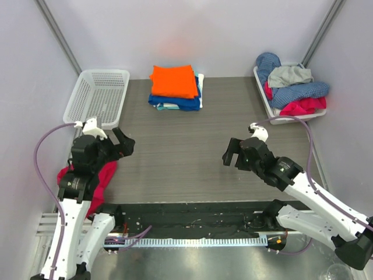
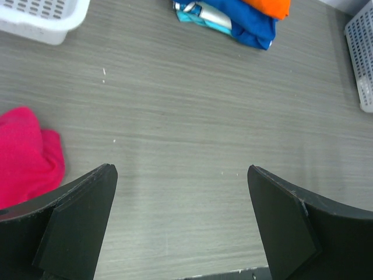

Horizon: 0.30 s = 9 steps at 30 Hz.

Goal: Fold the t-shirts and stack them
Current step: Reset both grippers

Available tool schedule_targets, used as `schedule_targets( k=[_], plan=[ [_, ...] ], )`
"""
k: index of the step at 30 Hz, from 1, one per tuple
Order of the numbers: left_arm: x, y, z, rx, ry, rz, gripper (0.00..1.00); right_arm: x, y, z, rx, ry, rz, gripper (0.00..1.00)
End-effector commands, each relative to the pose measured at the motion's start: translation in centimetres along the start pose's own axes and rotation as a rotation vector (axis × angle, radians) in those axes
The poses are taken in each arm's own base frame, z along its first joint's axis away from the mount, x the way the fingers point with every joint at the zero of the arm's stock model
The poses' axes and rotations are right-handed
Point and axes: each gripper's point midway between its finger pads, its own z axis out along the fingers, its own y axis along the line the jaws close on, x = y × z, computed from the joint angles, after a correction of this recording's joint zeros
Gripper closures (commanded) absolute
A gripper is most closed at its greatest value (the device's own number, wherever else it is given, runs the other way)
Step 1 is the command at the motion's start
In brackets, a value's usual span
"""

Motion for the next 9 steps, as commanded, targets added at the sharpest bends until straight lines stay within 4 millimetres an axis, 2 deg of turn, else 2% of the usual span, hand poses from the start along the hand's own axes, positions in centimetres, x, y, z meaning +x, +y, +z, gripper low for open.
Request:
schedule_targets(
  k=[1, 2, 6, 9],
  plan=[
    [2.3, 1.3, -0.9, -0.041, 0.023, -0.007, 0.00, -0.2, -0.5, -1.0, 0.010, -0.054, 0.042, 0.00],
    [2.6, 1.4, -1.0, -0.040, 0.024, -0.008, 0.00, 0.0, -0.4, -1.2, 0.004, -0.055, 0.039, 0.00],
    [1.6, 2.4, -2.0, -0.095, -0.067, -0.037, 0.00, 0.4, -1.0, -1.5, 0.020, -0.052, 0.034, 0.00],
    [1.4, 2.8, -2.3, -0.115, -0.083, -0.032, 0.00, -0.1, -1.2, -1.8, 0.052, -0.051, 0.020, 0.00]
  ],
)
